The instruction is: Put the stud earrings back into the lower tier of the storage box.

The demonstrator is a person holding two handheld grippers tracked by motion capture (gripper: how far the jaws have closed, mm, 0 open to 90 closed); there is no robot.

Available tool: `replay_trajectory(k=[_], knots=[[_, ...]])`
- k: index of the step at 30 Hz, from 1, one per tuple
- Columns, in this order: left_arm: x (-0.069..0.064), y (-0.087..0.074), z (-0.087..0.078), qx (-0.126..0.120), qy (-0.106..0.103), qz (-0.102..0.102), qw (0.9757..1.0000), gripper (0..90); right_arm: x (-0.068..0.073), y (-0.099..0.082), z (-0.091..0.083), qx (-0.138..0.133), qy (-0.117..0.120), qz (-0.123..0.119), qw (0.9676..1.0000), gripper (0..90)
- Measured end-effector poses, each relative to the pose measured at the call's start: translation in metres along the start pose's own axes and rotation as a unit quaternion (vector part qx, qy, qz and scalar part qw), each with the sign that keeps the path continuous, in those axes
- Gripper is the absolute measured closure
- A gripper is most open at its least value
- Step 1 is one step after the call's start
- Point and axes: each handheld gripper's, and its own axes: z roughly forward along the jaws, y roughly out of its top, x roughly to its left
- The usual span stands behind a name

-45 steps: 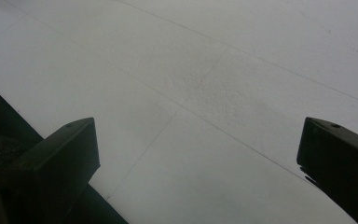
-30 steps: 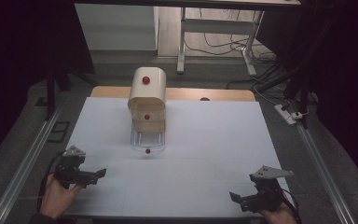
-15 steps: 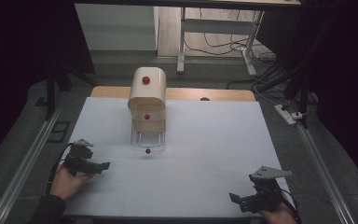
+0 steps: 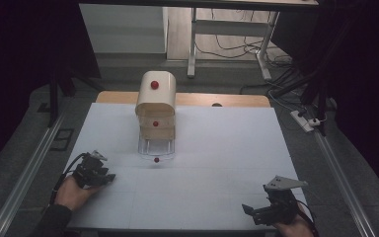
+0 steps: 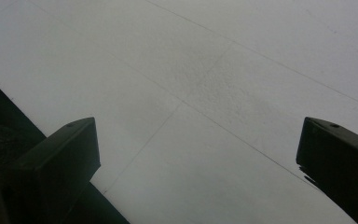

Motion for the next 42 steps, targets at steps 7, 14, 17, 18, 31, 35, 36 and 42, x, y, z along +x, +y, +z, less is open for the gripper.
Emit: replay_trajectory(k=[7, 14, 17, 18, 31, 35, 36, 42], knots=[[-0.002, 0.003, 0.0, 0.01, -0.007, -0.012, 0.9999, 85.6, 0.0, 0.0, 0.0, 0.002, -0.001, 0.0, 1.0, 0.0], [0.005, 0.002, -0.006, -0.025, -0.03, -0.041, 0.9984, 86.0, 0.0, 0.0, 0.0, 0.002, 0.0, -0.004, 1.0, 0.0], [0.007, 0.001, -0.012, -0.051, -0.036, -0.046, 0.997, 86.0, 0.0, 0.0, 0.0, 0.002, 0.002, -0.003, 1.0, 0.0], [0.008, 0.001, -0.014, -0.062, -0.041, -0.052, 0.9959, 86.0, 0.0, 0.0, 0.0, 0.002, 0.002, -0.004, 1.0, 0.0], [-0.006, 0.007, -0.034, -0.14, -0.075, -0.025, 0.9869, 85.9, 0.0, 0.0, 0.0, 0.002, 0.003, -0.004, 1.0, 0.0], [-0.012, 0.012, -0.039, -0.158, -0.081, -0.02, 0.984, 85.9, 0.0, 0.0, 0.0, 0.001, 0.004, -0.004, 1.0, 0.0], [-0.013, 0.013, -0.04, -0.161, -0.082, -0.018, 0.9833, 85.9, 0.0, 0.0, 0.0, 0.002, 0.004, -0.004, 1.0, 0.0], [-0.02, 0.02, -0.044, -0.179, -0.089, -0.011, 0.9797, 85.9, 0.0, 0.0, 0.0, 0.0, 0.006, -0.001, 1.0, 0.0]])
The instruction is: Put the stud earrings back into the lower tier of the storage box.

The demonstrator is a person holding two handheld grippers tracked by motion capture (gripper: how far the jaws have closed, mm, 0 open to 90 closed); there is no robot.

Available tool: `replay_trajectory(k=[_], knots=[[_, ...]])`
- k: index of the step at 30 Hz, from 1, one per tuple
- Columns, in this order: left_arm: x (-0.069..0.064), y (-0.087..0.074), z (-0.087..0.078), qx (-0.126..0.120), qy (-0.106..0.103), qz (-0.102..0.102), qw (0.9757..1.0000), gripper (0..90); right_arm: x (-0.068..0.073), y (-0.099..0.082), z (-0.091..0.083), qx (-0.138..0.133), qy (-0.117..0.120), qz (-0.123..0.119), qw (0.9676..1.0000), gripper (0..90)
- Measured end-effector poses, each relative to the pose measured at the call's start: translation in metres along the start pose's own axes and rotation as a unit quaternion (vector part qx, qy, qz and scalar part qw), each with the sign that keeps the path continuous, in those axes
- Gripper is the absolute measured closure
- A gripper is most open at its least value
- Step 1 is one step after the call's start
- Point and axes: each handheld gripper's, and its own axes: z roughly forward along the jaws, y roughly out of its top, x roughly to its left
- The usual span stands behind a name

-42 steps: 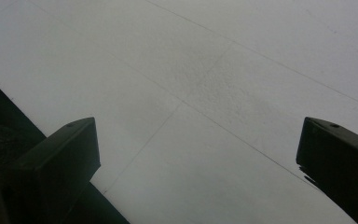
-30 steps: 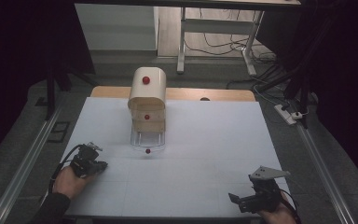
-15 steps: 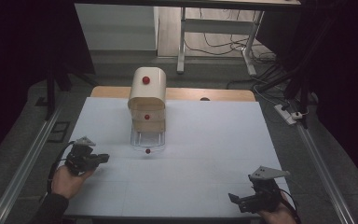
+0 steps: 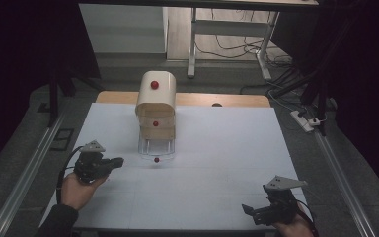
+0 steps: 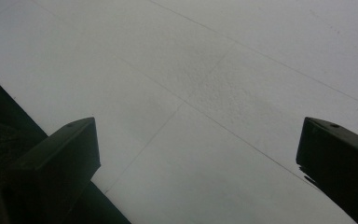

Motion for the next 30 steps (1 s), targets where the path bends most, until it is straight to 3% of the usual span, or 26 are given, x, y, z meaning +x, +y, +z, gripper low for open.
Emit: replay_trajectory(k=[12, 22, 30], knots=[[-0.012, 0.021, 0.008, -0.021, -0.006, 0.011, 0.9997, 85.8, 0.0, 0.0, 0.0, -0.001, 0.003, 0.0, 1.0, 0.0], [-0.021, 0.044, 0.033, -0.022, -0.009, 0.037, 0.999, 85.5, -0.001, 0.0, 0.0, -0.002, 0.004, -0.002, 1.0, 0.0], [-0.02, 0.056, 0.052, -0.019, -0.004, 0.037, 0.9991, 85.2, -0.001, 0.0, 0.0, -0.002, 0.004, -0.002, 1.0, 0.0]])
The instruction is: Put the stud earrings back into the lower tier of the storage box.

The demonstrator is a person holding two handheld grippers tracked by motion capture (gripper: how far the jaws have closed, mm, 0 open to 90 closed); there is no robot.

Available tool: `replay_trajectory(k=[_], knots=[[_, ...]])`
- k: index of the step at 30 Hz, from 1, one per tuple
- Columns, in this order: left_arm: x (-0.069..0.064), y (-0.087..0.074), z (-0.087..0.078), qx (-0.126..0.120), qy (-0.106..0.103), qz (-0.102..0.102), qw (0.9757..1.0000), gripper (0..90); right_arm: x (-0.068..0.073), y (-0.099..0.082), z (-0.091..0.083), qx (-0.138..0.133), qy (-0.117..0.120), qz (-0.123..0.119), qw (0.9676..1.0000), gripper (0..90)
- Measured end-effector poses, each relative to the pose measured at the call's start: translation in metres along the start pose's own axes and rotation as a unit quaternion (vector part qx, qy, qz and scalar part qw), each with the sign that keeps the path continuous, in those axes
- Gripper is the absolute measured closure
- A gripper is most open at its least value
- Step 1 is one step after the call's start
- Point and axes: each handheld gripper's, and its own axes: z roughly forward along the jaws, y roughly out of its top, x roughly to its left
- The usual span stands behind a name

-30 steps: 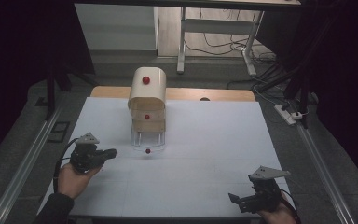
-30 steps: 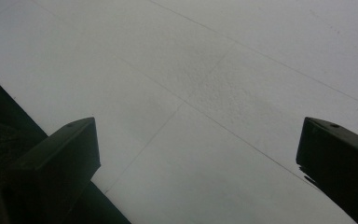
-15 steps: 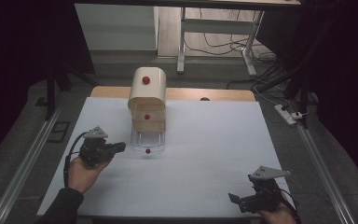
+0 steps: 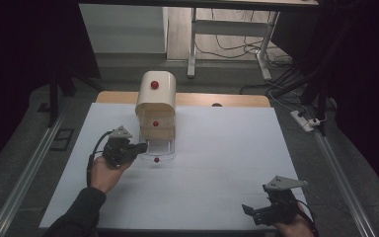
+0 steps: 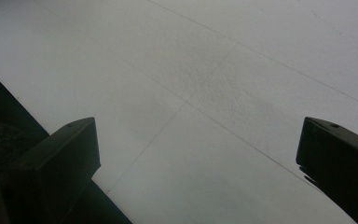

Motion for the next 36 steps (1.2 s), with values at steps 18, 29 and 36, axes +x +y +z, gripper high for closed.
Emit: replay_trajectory(k=[18, 29, 36], knots=[[0.012, -0.003, 0.021, 0.017, 0.021, 0.006, 0.9996, 68.3, 0.002, 0.0, 0.0, 0.003, -0.002, -0.01, 0.9999, 0.0], [0.012, -0.008, 0.002, 0.03, 0.026, 0.009, 0.9992, 37.5, 0.003, 0.0, -0.001, 0.003, -0.001, -0.014, 0.9999, 0.0], [0.02, -0.015, -0.018, 0.018, 0.003, -0.019, 0.9997, 21.3, 0.003, 0.0, -0.001, 0.002, -0.001, -0.014, 0.9999, 0.0]])
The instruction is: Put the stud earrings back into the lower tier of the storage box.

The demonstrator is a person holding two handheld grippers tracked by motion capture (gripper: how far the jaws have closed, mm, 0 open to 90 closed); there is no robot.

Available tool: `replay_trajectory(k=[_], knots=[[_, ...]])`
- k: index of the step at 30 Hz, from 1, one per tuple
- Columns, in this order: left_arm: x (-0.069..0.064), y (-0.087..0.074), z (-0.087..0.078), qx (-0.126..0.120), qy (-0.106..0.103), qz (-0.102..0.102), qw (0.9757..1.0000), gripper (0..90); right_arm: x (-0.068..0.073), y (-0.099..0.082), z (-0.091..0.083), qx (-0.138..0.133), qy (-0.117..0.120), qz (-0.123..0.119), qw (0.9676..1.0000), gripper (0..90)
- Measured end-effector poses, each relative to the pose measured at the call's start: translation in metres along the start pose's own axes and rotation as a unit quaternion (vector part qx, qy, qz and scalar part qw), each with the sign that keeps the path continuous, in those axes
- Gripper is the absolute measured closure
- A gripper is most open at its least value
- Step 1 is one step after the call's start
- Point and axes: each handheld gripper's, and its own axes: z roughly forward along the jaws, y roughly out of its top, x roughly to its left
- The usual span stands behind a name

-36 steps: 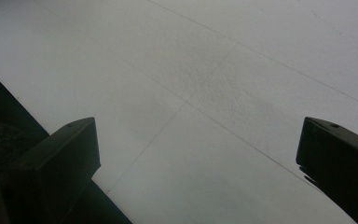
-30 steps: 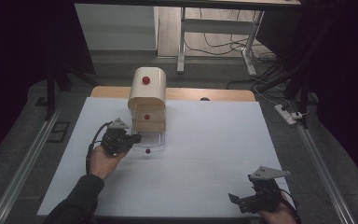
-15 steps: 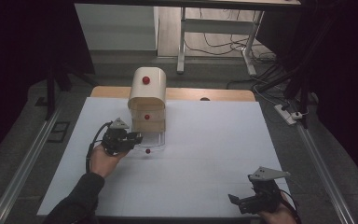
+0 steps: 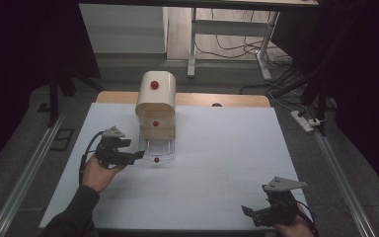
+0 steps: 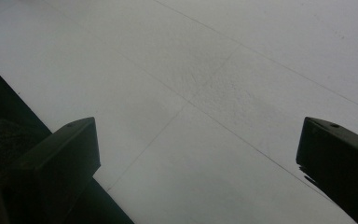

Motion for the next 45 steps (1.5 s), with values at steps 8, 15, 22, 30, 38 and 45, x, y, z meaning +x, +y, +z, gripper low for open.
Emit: replay_trajectory(k=[8, 15, 22, 30, 38, 45], knots=[[0.009, -0.017, -0.013, 0.007, 0.011, -0.007, 0.9999, 7.4, 0.0, 0.0, 0.0, -0.002, -0.001, 0.002, 1.0, 0.0], [0.017, -0.038, -0.027, 0.017, 0.037, -0.023, 0.9989, 0.0, -0.001, 0.0, 0.0, -0.004, 0.001, 0.003, 1.0, 0.0], [0.023, -0.066, -0.044, 0.035, 0.059, -0.044, 0.9967, 0.0, 0.0, 0.0, 0.0, -0.003, -0.001, 0.003, 1.0, 0.0], [0.03, -0.086, -0.045, 0.068, 0.071, -0.059, 0.9933, 0.0, 0.0, 0.001, 0.001, -0.003, 0.002, 0.0, 1.0, 0.0], [0.044, -0.091, -0.03, 0.109, 0.093, -0.072, 0.9871, 7.9, 0.0, 0.001, 0.0, -0.002, 0.002, 0.0, 1.0, 0.0], [0.039, -0.088, -0.025, 0.121, 0.073, -0.042, 0.9891, 39.0, 0.0, 0.001, 0.0, -0.002, 0.002, -0.001, 1.0, 0.0]])
